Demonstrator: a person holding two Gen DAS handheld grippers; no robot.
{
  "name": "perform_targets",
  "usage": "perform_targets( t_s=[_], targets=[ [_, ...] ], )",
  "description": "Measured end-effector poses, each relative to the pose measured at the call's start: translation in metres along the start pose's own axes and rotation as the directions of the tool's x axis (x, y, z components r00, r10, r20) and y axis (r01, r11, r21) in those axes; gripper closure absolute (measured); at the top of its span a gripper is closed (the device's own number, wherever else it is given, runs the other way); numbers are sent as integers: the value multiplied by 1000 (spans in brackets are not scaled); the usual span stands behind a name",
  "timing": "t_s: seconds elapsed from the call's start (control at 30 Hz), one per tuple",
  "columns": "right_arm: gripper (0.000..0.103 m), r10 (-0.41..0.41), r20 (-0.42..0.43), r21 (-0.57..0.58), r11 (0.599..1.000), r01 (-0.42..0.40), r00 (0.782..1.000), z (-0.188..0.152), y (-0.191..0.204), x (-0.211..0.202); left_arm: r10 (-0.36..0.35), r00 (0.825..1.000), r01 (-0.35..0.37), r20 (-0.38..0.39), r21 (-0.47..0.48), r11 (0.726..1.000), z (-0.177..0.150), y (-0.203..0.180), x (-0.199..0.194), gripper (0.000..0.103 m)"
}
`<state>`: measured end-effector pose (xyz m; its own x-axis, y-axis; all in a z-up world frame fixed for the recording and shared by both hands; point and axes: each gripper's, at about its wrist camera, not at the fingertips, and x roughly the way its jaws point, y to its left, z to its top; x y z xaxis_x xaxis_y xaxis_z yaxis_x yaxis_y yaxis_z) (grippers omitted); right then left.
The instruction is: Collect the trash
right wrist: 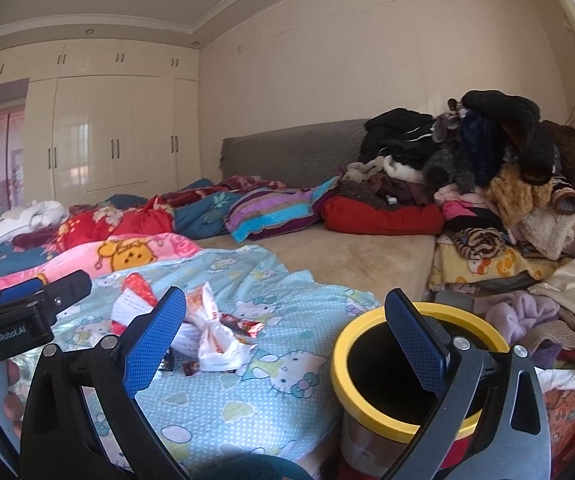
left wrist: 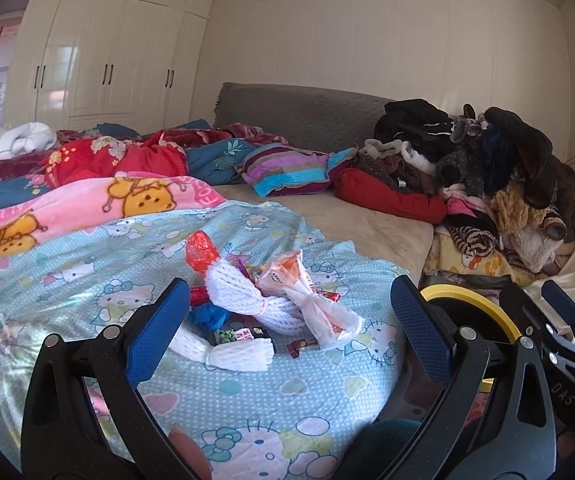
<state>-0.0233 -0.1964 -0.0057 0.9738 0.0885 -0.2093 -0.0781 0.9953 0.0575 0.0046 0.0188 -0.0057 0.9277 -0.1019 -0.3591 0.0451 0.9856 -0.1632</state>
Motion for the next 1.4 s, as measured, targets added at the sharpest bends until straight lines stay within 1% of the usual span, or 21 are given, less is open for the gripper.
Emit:
perform_targets(
  t_s=[0.13,0.47,0.63,0.77,0.8,0.9,1.0,1.07,1.17,1.23,1.27,1.33,1.4],
  targets=[
    [6,42,-17,-7,999,-42,999,0,13,9,24,1000,-24,4,-8,1000,1,8,3,11],
    [6,112,-70,-23,993,-114,991,2,41,34,71,997,-71,0,-36,997,5,32,9,11],
    [6,127,-121,-30,991,-132,984,-1,50,55,51,999,-51,-10,-53,997,8,49,21,11],
    [6,133,-181,-45,989,-143,974,-7,52,77,66,998,-66,-19,-35,997,14,55,35,11],
    [6,142,-206,-51,986,-156,968,-9,52,86,65,998,-66,-25,-37,997,15,57,40,11],
    [6,136,-267,-75,984,-161,954,-14,52,104,70,996,-73,-48,-61,995,19,65,56,11],
    [6,137,-337,-79,982,-173,931,-22,51,125,53,995,-61,-80,-93,994,19,72,74,11],
    [6,127,-377,-79,982,-169,917,-29,50,138,39,994,-48,-102,-92,995,18,75,85,11],
    [6,122,-437,-78,982,-173,891,-39,53,158,37,988,-51,-147,-91,995,14,78,101,11],
    [6,108,-489,-97,979,-177,866,-47,57,173,34,982,-54,-187,-103,993,8,82,112,11],
    [6,114,-507,-93,978,-185,854,-50,58,177,27,980,-50,-195,-111,993,5,83,115,11],
    [6,126,-551,-81,976,-203,825,-55,61,188,-14,978,-18,-206,-151,988,1,87,121,11],
    [6,129,-581,-69,976,-207,803,-59,61,197,-27,975,-11,-219,-170,985,-2,89,127,11]
  ],
)
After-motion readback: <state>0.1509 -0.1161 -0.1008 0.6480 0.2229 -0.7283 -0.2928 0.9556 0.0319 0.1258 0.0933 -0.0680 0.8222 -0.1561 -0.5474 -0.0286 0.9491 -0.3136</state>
